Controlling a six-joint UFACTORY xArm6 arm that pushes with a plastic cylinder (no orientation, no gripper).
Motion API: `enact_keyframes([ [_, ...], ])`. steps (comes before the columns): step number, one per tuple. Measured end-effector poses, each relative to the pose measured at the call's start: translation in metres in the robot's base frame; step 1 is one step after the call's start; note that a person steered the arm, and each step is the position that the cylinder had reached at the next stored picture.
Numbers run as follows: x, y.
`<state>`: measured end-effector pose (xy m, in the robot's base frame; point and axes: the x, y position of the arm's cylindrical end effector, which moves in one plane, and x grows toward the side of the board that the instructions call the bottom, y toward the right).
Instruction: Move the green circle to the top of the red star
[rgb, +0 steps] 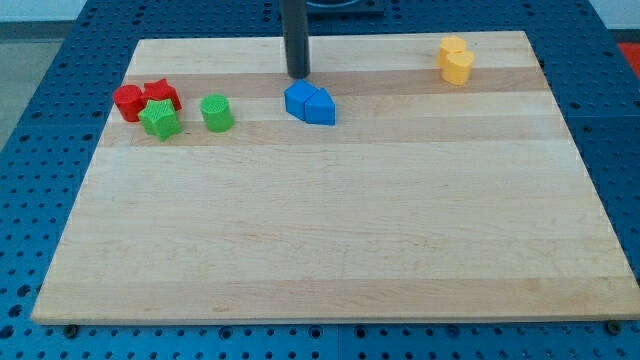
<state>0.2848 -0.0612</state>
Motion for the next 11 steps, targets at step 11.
enact_keyframes([
  [11,-0.027,-0.141],
])
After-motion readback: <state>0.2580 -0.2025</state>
